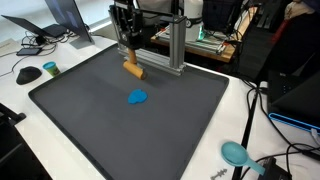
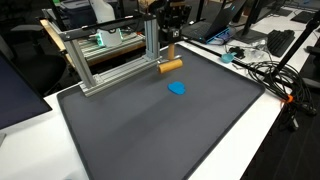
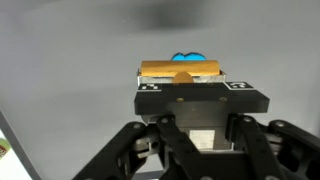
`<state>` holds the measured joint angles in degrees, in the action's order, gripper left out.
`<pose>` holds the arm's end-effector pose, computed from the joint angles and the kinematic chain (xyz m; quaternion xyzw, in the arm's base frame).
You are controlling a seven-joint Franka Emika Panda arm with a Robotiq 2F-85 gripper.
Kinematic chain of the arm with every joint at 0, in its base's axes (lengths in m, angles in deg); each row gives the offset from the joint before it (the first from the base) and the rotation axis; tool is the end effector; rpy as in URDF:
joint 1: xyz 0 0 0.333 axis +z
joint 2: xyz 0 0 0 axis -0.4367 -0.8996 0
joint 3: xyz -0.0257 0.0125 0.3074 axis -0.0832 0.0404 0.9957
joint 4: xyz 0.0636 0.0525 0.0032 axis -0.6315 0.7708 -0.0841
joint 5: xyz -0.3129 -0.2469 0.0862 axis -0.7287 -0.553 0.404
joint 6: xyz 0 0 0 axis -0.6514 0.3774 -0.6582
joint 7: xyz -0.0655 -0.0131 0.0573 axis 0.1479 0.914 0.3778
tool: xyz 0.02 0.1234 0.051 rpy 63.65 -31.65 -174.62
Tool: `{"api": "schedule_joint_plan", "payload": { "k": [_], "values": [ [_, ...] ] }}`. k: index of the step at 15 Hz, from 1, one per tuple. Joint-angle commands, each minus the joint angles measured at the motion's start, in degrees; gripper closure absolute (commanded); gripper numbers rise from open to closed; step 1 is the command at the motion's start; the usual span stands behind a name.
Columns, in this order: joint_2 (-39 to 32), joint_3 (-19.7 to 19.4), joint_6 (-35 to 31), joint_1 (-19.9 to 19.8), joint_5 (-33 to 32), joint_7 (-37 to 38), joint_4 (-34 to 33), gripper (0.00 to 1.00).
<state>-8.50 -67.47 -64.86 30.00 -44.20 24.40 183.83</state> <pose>0.5766 0.0165 0.3593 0.9950 -0.0895 0.0406 0.0203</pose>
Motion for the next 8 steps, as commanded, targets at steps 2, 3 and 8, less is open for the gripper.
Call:
{"api": "schedule_joint_plan", "payload": {
  "k": [2, 3, 8],
  "values": [
    [12.04, 2.02, 2.56, -0.82, -2.28, -0.03, 9.82, 0.78],
    [13.89, 2.37, 3.12, -0.94, -2.33, -0.26, 11.38, 0.78],
    [22.63, 3.11, 3.40, -2.00, -1.57, -0.91, 18.73, 0.78]
  ]
}}
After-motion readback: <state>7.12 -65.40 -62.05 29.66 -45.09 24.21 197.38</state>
